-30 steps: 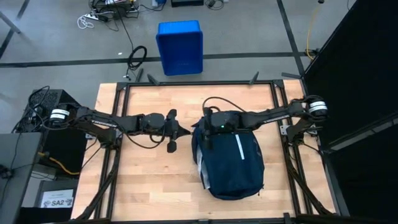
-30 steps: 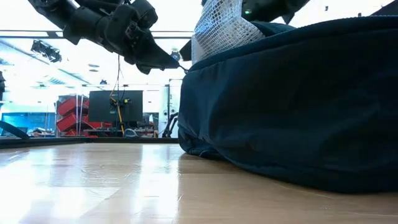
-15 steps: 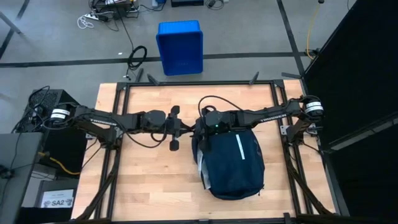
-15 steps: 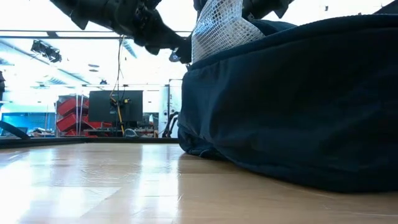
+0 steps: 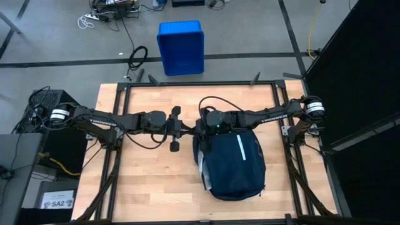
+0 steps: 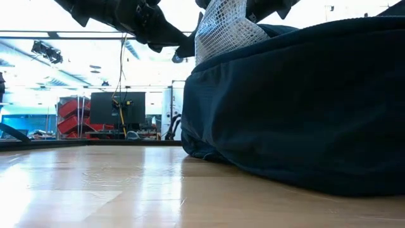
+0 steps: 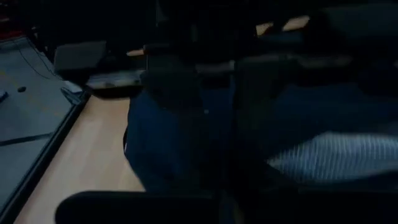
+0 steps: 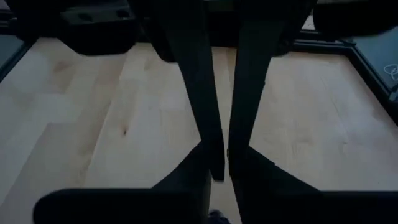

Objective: Unpack backpack
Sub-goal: Close the dark blue backpack

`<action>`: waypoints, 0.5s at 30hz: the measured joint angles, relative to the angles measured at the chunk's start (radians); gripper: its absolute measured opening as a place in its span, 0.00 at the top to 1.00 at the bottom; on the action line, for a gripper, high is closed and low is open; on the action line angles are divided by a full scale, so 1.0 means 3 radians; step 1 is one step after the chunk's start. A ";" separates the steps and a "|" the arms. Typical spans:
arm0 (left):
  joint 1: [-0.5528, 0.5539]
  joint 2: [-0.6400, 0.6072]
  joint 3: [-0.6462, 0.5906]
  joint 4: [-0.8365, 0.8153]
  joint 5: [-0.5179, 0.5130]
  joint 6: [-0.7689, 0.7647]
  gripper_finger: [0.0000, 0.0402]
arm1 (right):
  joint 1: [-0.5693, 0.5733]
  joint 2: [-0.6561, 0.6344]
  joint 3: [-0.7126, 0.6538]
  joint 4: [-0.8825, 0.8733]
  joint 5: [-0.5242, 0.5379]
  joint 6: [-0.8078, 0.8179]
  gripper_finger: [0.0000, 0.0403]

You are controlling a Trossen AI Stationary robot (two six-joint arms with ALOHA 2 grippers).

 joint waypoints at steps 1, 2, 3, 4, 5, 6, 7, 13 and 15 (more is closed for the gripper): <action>0.0000 -0.0046 -0.0001 -0.0150 -0.0001 0.0016 1.00 | -0.0003 -0.0001 0.0000 -0.0056 0.0005 0.0002 0.93; -0.0001 -0.0110 -0.0021 -0.0306 0.0004 0.0011 1.00 | -0.0004 -0.0005 0.0000 -0.0114 0.0021 0.0009 0.92; -0.0016 -0.0158 -0.0045 -0.0371 0.0017 -0.0028 1.00 | -0.0007 -0.0005 0.0001 -0.0142 0.0031 0.0027 0.92; -0.0047 -0.0207 -0.0092 -0.0307 0.0022 -0.0037 1.00 | -0.0007 -0.0005 0.0000 -0.0172 0.0042 0.0040 0.91; -0.0071 -0.0279 -0.0184 -0.0235 0.0021 -0.0029 1.00 | -0.0008 -0.0005 0.0000 -0.0194 0.0075 0.0054 0.90; -0.0085 -0.0358 -0.0315 -0.0154 0.0021 -0.0012 1.00 | -0.0008 -0.0005 0.0000 -0.0200 0.0123 0.0057 0.89; -0.0088 -0.0419 -0.0459 -0.0004 0.0030 0.0001 1.00 | -0.0008 -0.0005 0.0000 -0.0204 0.0159 0.0059 0.89; 0.0024 -0.0442 -0.1323 0.1471 0.0019 -0.0192 0.99 | -0.0007 -0.0017 0.0000 -0.0226 0.0290 0.0049 0.87; 0.0068 -0.0429 -0.1395 0.1526 0.0040 -0.0243 0.97 | -0.0007 -0.0017 0.0000 -0.0186 0.0291 0.0027 0.87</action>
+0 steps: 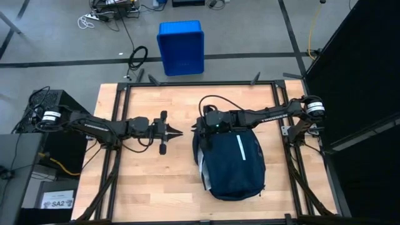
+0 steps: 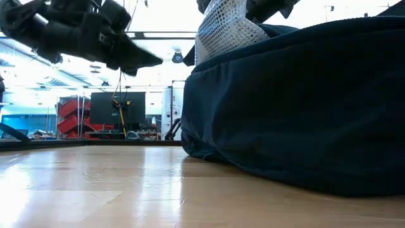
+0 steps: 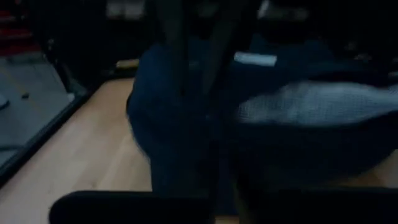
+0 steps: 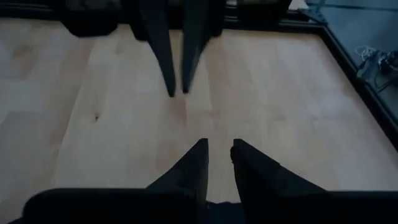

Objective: Unpack backpack
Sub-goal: Close the dark blue backpack

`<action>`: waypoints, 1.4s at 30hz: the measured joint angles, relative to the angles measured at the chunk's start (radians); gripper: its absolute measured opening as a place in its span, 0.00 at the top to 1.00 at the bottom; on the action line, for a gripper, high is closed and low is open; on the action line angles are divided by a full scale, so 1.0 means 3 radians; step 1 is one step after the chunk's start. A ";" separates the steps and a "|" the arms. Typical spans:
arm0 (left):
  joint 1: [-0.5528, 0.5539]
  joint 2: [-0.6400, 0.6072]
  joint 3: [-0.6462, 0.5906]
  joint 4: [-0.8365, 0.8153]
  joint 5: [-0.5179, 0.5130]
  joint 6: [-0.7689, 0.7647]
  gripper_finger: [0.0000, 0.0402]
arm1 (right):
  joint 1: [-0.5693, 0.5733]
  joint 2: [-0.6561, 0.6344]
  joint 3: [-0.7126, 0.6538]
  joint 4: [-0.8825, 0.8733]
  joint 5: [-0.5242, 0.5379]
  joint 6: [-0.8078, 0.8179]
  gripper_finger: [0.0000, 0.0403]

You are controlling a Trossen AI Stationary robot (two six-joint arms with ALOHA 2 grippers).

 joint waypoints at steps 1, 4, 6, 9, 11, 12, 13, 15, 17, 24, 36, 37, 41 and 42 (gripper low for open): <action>0.0010 0.0034 0.0000 -0.0029 -0.0002 -0.0025 0.95 | 0.0000 -0.0001 0.0000 0.0029 -0.0001 -0.0015 0.87; 0.0008 0.0177 0.0042 -0.0024 0.0007 -0.0056 0.87 | -0.0001 -0.0001 0.0000 0.0083 -0.0001 -0.0028 0.87; 0.0008 0.0343 0.0092 -0.0024 0.0002 -0.0058 0.79 | -0.0014 -0.0001 0.0001 0.0158 -0.0001 -0.0031 0.87; 0.0008 0.0587 0.0132 -0.0026 -0.0055 -0.0057 0.69 | -0.0019 -0.0001 0.0000 0.0202 -0.0002 -0.0032 0.87; 0.0008 0.0782 0.0205 0.0052 -0.0080 0.0013 0.63 | -0.0023 -0.0003 0.0001 0.0212 -0.0002 -0.0032 0.87; 0.0008 0.0857 0.0242 0.0102 -0.0079 0.0059 0.61 | -0.0023 -0.0003 0.0001 0.0211 -0.0001 -0.0037 0.87; 0.0008 0.0937 0.0273 0.0126 -0.0079 0.0112 0.59 | -0.0023 -0.0003 0.0000 0.0217 -0.0002 -0.0049 0.87; 0.0008 0.1122 0.0367 0.0166 -0.0080 0.0121 0.55 | -0.0022 -0.0003 0.0002 0.0238 -0.0003 -0.0055 0.87; 0.0008 0.1260 0.0462 0.0212 -0.0080 0.0147 0.53 | -0.0022 -0.0003 0.0000 0.0243 -0.0005 -0.0056 0.87; 0.0015 0.1642 0.0681 0.0185 -0.0110 0.0353 0.51 | -0.0022 -0.0004 0.0001 0.0227 -0.0005 -0.0052 0.87; 0.0109 0.1663 0.0687 0.0190 -0.0187 0.0384 0.74 | -0.0020 -0.0003 0.0000 0.0230 -0.0014 -0.0028 0.87; 0.0115 0.1663 0.0687 0.0192 -0.0187 0.0384 0.79 | -0.0020 -0.0003 0.0000 0.0230 -0.0014 -0.0024 0.87; 0.0133 0.1658 0.0688 0.0198 -0.0187 0.0385 0.97 | -0.0020 -0.0003 0.0000 0.0233 -0.0014 -0.0024 0.87; 0.0135 0.1654 0.0688 0.0199 -0.0187 0.0387 0.98 | -0.0020 -0.0003 0.0000 0.0229 -0.0014 -0.0024 0.87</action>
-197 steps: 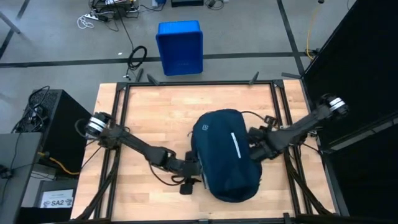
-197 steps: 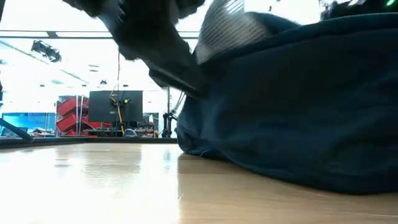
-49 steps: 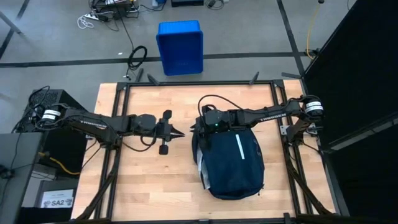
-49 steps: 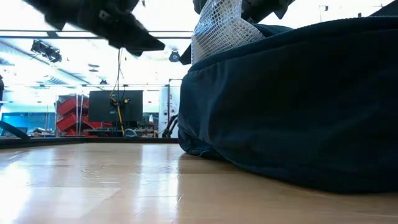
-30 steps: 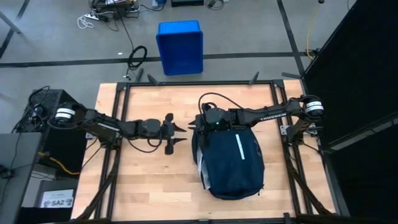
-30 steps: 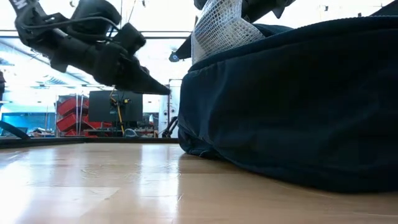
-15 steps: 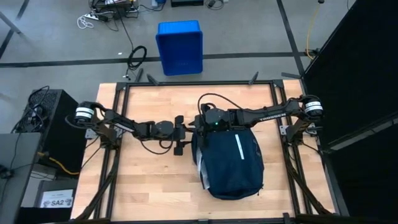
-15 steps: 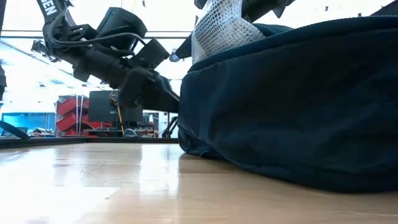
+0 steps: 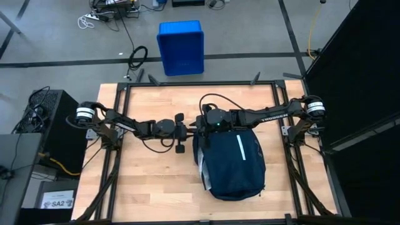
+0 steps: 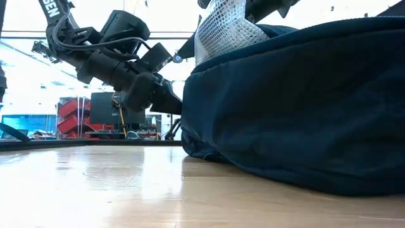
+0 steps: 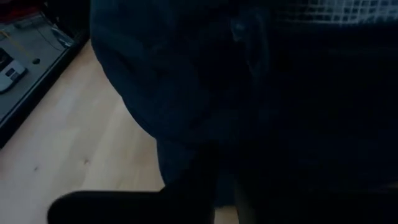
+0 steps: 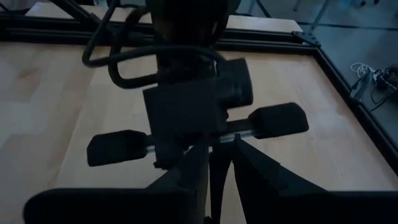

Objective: Unpack backpack
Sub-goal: Close the dark blue backpack

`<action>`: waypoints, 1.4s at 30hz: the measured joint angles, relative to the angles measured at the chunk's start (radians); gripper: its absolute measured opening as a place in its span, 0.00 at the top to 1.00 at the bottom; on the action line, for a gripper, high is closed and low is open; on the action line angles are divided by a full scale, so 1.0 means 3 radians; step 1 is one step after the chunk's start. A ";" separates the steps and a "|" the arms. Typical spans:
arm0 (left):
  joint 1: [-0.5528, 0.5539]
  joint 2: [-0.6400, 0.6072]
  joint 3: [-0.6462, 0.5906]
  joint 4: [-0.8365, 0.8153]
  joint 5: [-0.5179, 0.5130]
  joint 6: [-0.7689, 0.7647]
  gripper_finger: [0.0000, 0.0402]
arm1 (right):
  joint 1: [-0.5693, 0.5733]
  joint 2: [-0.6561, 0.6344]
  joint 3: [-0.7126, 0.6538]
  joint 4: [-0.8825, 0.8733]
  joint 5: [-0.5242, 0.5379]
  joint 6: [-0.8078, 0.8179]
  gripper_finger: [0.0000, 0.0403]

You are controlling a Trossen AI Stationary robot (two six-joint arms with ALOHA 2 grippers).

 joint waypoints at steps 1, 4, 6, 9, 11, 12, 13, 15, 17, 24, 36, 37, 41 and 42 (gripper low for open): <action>0.0000 -0.0007 0.0000 -0.0001 0.0001 0.0008 0.98 | 0.0000 0.0000 0.0000 -0.0006 0.0001 0.0000 0.87; 0.0000 -0.0063 0.0000 -0.0115 0.0001 0.0124 0.99 | 0.0000 0.0000 0.0000 -0.0006 0.0001 -0.0003 0.87; -0.0001 -0.0153 -0.0001 -0.0252 -0.0005 0.0154 0.99 | 0.0000 0.0000 0.0000 -0.0041 -0.0012 -0.0003 0.87; -0.0006 -0.0355 -0.0001 -0.0450 -0.0102 0.0140 1.00 | 0.0007 0.0000 0.0000 -0.0138 -0.0032 -0.0032 0.87; -0.0022 -0.0502 -0.0001 -0.0553 -0.0138 0.0054 1.00 | 0.0020 0.0000 0.0000 -0.0199 -0.0047 -0.0030 0.86; -0.0037 -0.0581 -0.0002 -0.0590 -0.0141 -0.0004 1.00 | 0.0023 0.0000 0.0000 -0.0216 -0.0095 -0.0003 0.85; -0.0054 -0.0657 -0.0003 -0.0608 -0.0145 -0.0025 1.00 | 0.0027 0.0000 0.0000 -0.0217 -0.0172 0.0036 0.84; -0.0099 -0.0788 -0.0003 -0.0632 -0.0194 -0.0032 1.00 | 0.0046 0.0000 0.0000 -0.0216 -0.0294 0.0074 0.82; -0.0149 -0.0887 -0.0003 -0.0644 -0.0254 -0.0033 1.00 | 0.0076 0.0000 0.0000 -0.0221 -0.0300 0.0058 0.78; -0.0281 -0.1280 -0.0001 -0.0934 -0.0473 0.0029 1.00 | 0.0161 0.0000 0.0000 -0.0223 -0.0197 0.0120 0.63; -0.0416 -0.1478 -0.0003 -0.1056 -0.0622 0.0066 1.00 | 0.0192 0.0084 -0.0002 -0.0084 0.0347 0.0224 0.52; -0.0415 -0.1478 -0.0003 -0.1064 -0.0622 0.0066 1.00 | 0.0192 0.0114 0.0003 -0.0044 0.0347 0.0225 0.53; -0.0416 -0.1478 -0.0003 -0.1071 -0.0622 0.0066 1.00 | 0.0196 0.0288 0.0176 -0.0033 0.0288 0.0209 0.57; -0.0416 -0.1478 -0.0003 -0.1068 -0.0622 0.0066 1.00 | 0.0196 0.0350 0.0241 -0.0068 0.0269 0.0173 0.57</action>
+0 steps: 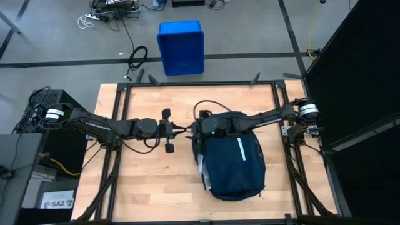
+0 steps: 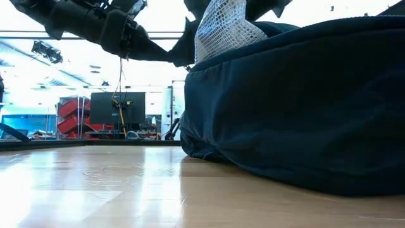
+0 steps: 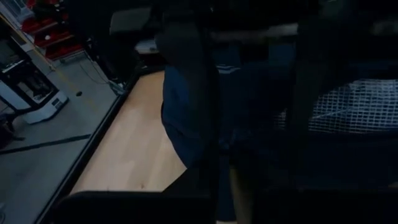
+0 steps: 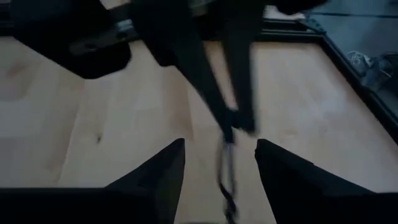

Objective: Unpack backpack
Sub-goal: Close the dark blue backpack

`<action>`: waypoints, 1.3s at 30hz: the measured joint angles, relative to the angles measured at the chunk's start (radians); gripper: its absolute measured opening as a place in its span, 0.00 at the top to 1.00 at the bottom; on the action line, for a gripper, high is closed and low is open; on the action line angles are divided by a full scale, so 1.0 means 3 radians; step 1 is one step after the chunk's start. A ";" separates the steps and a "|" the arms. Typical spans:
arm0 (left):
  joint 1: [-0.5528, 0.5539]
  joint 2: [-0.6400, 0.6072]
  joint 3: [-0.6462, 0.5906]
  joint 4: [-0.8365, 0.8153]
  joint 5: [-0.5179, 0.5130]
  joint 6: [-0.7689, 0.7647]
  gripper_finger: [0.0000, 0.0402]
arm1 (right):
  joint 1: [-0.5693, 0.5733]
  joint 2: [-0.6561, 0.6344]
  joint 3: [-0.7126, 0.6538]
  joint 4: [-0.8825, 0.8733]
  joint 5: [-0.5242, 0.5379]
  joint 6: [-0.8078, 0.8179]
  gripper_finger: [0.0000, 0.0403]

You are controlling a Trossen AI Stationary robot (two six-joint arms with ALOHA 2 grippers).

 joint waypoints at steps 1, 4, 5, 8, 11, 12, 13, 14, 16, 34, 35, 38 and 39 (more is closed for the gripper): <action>0.0000 0.0000 0.0000 -0.0008 0.0000 0.0000 1.00 | 0.0000 0.0059 0.0078 -0.0066 -0.0007 -0.0031 0.58; 0.0000 0.0000 0.0000 -0.0014 -0.0001 -0.0001 1.00 | 0.0000 0.0177 0.0313 -0.0339 -0.0008 -0.0072 0.59; 0.0000 0.0000 0.0000 -0.0029 0.0000 -0.0003 1.00 | 0.0000 0.0194 0.0362 -0.0428 -0.0008 -0.0077 0.59; 0.0000 0.0000 0.0001 -0.0077 0.0000 -0.0010 1.00 | 0.0000 0.0207 0.0413 -0.0517 -0.0008 -0.0077 0.59; 0.0000 0.0000 0.0001 -0.0097 -0.0003 -0.0011 1.00 | 0.0017 0.0204 0.0414 -0.0555 -0.0007 -0.0079 0.59; 0.0000 0.0000 0.0001 -0.0097 -0.0002 -0.0011 1.00 | 0.0027 0.0199 0.0414 -0.0556 0.0000 -0.0080 0.59; 0.0000 0.0000 0.0001 -0.0096 -0.0003 -0.0011 1.00 | 0.0036 0.0197 0.0414 -0.0562 0.0008 -0.0085 0.60; 0.0000 0.0000 0.0000 -0.0095 -0.0003 -0.0011 1.00 | 0.0046 0.0195 0.0414 -0.0562 0.0031 -0.0089 0.61; 0.0000 0.0000 0.0000 -0.0097 -0.0003 0.0000 1.00 | 0.0056 0.0195 0.0414 -0.0572 0.0135 -0.0092 0.65; -0.0039 0.0003 0.0000 -0.0076 -0.0009 0.0103 0.92 | 0.0055 0.0188 0.0417 -0.0645 0.0176 -0.0300 1.00; -0.0053 0.0003 0.0000 -0.0075 -0.0014 0.0118 0.89 | 0.0056 0.0188 0.0417 -0.0656 0.0171 -0.0298 1.00; -0.0101 0.0003 0.0000 -0.0080 -0.0015 0.0191 0.79 | 0.0056 0.0188 0.0417 -0.0676 0.0167 -0.0298 1.00; -0.0118 0.0003 0.0000 -0.0085 -0.0036 0.0244 0.75 | 0.0056 0.0188 0.0417 -0.0672 0.0167 -0.0298 1.00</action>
